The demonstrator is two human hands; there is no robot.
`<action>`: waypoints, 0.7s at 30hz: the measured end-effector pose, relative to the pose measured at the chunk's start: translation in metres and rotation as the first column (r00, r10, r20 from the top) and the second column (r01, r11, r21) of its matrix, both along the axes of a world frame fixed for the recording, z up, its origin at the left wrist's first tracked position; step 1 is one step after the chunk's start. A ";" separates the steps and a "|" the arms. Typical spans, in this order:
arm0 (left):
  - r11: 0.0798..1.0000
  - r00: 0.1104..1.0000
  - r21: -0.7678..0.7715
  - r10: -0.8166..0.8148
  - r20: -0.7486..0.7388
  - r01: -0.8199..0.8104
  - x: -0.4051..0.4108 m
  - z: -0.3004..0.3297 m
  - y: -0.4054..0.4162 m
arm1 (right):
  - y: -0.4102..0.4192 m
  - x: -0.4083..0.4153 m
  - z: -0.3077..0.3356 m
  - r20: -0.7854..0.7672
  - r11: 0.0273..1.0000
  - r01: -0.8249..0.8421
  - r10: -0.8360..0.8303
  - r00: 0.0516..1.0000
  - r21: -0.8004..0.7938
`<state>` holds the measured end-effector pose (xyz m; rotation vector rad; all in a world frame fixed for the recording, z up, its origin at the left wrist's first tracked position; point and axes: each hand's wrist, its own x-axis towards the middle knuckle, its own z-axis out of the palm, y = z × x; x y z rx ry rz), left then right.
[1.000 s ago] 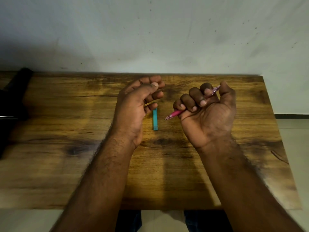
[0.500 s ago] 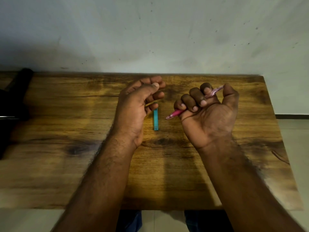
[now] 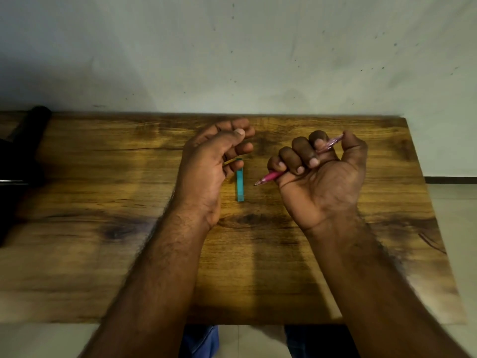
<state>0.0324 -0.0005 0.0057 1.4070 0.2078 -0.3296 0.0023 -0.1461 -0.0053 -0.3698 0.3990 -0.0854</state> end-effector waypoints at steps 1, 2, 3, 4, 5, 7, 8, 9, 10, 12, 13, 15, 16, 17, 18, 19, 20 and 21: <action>1.000 1.000 0.001 -0.001 -0.001 0.001 0.000 0.000 0.000 | 0.000 0.000 0.000 -0.003 1.000 0.001 -0.001 1.000 -0.002; 1.000 1.000 0.002 -0.002 0.001 0.002 0.000 0.000 0.000 | 0.000 0.000 0.000 -0.006 1.000 0.005 -0.005 1.000 -0.006; 1.000 1.000 0.003 -0.003 0.002 0.003 0.000 0.000 0.000 | 0.000 0.000 0.000 -0.008 1.000 0.010 -0.010 1.000 -0.010; 1.000 1.000 0.004 -0.004 0.003 0.004 0.000 0.000 0.000 | 0.000 0.000 0.000 -0.007 1.000 0.015 -0.015 1.000 -0.011; 1.000 1.000 0.006 -0.004 0.004 0.004 0.000 -0.001 0.001 | 0.000 0.000 0.000 -0.006 1.000 0.018 -0.018 1.000 -0.010; 1.000 1.000 0.008 -0.004 0.004 0.004 0.000 -0.001 0.001 | -0.001 0.000 0.001 -0.010 1.000 0.023 -0.023 1.000 -0.008; 1.000 1.000 0.008 -0.003 0.005 0.003 0.000 -0.001 0.001 | -0.001 0.000 0.001 -0.015 1.000 0.026 -0.026 1.000 -0.004; 1.000 1.000 0.007 -0.002 0.005 0.002 0.000 -0.001 0.000 | 0.000 -0.001 0.001 -0.019 1.000 0.029 -0.029 0.999 -0.001; 1.000 1.000 0.005 -0.003 0.007 0.003 0.000 -0.001 0.000 | 0.000 -0.001 0.001 -0.023 0.999 0.033 -0.033 0.999 0.000; 1.000 1.000 0.007 -0.005 0.009 0.005 0.001 -0.001 0.001 | 0.000 -0.001 0.001 -0.028 0.999 0.039 -0.039 0.999 -0.007; 1.000 1.000 0.010 -0.006 0.010 0.005 0.001 -0.001 0.001 | 0.000 0.000 0.001 -0.028 0.999 0.042 -0.042 0.999 -0.012; 1.000 1.000 0.011 -0.004 0.010 0.004 0.000 -0.001 0.001 | 0.000 0.000 0.002 -0.028 0.999 0.045 -0.046 0.999 -0.016; 1.000 1.000 0.010 -0.003 0.009 0.003 0.000 -0.001 0.001 | 0.000 0.000 0.002 -0.029 0.999 0.046 -0.046 0.998 -0.013; 1.000 1.000 0.011 -0.004 0.010 0.004 0.000 -0.001 0.001 | 0.001 -0.001 0.002 -0.031 0.999 0.046 -0.046 0.998 -0.009; 1.000 1.000 0.013 -0.005 0.012 0.005 0.000 -0.001 0.001 | 0.001 -0.001 0.002 -0.033 0.999 0.047 -0.047 0.998 -0.006; 1.000 1.000 0.014 -0.006 0.012 0.006 0.000 -0.001 0.001 | 0.001 -0.001 0.002 -0.036 0.999 0.048 -0.048 0.998 -0.007; 1.000 1.000 0.014 -0.006 0.011 0.006 0.000 0.000 0.001 | 0.001 -0.001 0.002 -0.038 0.999 0.051 -0.051 0.998 -0.012; 1.000 1.000 0.014 -0.005 0.010 0.005 0.000 0.000 0.001 | 0.001 -0.001 0.002 -0.039 0.998 0.054 -0.055 0.998 -0.020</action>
